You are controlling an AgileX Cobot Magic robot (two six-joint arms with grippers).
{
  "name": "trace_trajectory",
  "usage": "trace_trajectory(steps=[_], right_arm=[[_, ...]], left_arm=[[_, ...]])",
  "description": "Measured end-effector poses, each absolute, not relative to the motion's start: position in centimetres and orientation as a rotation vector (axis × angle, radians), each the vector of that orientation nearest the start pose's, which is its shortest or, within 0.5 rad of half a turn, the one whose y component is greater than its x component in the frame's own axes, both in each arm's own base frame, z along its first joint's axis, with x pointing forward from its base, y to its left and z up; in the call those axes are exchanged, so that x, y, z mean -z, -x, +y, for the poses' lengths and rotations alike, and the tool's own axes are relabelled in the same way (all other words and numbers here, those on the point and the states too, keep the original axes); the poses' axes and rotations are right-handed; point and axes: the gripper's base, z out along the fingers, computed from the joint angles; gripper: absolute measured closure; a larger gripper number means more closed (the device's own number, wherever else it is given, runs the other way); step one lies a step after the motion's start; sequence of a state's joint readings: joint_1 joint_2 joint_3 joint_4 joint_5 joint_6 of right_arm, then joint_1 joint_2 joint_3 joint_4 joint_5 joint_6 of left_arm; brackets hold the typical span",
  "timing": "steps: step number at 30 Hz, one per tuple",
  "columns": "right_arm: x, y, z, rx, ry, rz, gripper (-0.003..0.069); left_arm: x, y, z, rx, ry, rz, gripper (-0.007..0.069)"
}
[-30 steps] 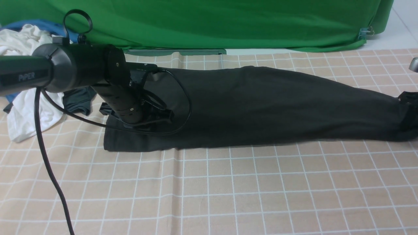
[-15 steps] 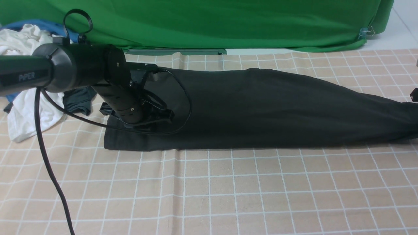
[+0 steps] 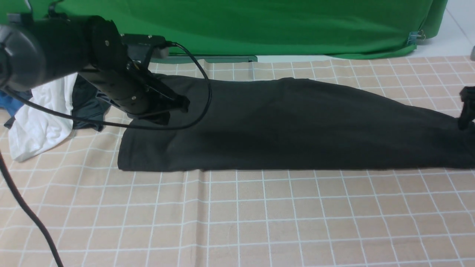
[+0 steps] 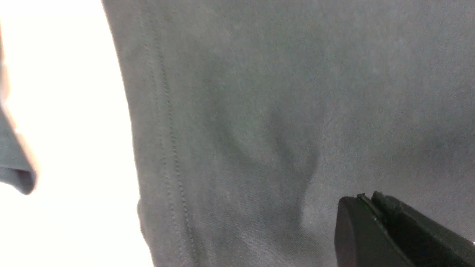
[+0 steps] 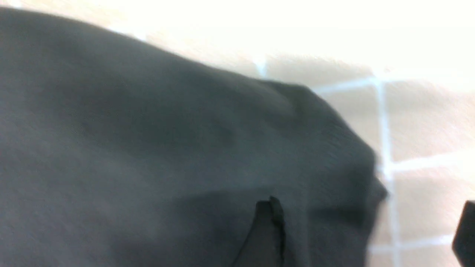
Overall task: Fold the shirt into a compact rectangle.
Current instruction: 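Pull the folded dark garment lengthwise by its ends to straighten it flat on the table, then fold the right end of the dark garment over onto its left end with the right gripper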
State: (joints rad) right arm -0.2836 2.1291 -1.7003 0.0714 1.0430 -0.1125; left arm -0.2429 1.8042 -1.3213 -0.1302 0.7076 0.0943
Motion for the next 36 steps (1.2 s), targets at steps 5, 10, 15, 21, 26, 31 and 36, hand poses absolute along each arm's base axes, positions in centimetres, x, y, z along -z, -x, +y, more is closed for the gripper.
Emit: trace_trajectory(steps=[5, 10, 15, 21, 26, 31, 36], right_arm=[[-16.3, -43.5, -10.6, -0.056, -0.250, 2.980, 0.0052], [-16.0, -43.6, -10.6, -0.039, -0.258, 2.989, 0.0160], [-15.9, -43.6, -10.7, -0.023, -0.232, 2.994, 0.0379], [-16.9, -43.6, -10.6, -0.044, -0.202, 3.011, 0.0555], [-22.4, -43.3, -9.4, -0.090, -0.184, 2.925, 0.0555], [-28.9, -42.6, -5.2, -0.129, -0.046, 2.804, 0.0555], [-32.3, -42.3, 2.0, -0.229, 0.145, 2.716, 0.0555]], left_arm=[[-23.3, -36.8, -9.7, 0.168, -0.351, 2.678, 0.0606], [-23.2, -36.5, -9.5, 0.150, -0.369, 2.715, 0.0606], [-23.7, -36.3, -9.5, 0.149, -0.370, 2.709, 0.0606], [-26.1, -35.4, -9.0, 0.112, -0.378, 2.643, 0.0606], [-29.8, -33.9, -7.8, 0.029, -0.317, 2.554, 0.0606], [-33.1, -32.3, -5.3, 0.012, -0.163, 2.490, 0.0606], [-34.2, -31.5, -2.1, 0.000, -0.009, 2.491, 0.0606]])
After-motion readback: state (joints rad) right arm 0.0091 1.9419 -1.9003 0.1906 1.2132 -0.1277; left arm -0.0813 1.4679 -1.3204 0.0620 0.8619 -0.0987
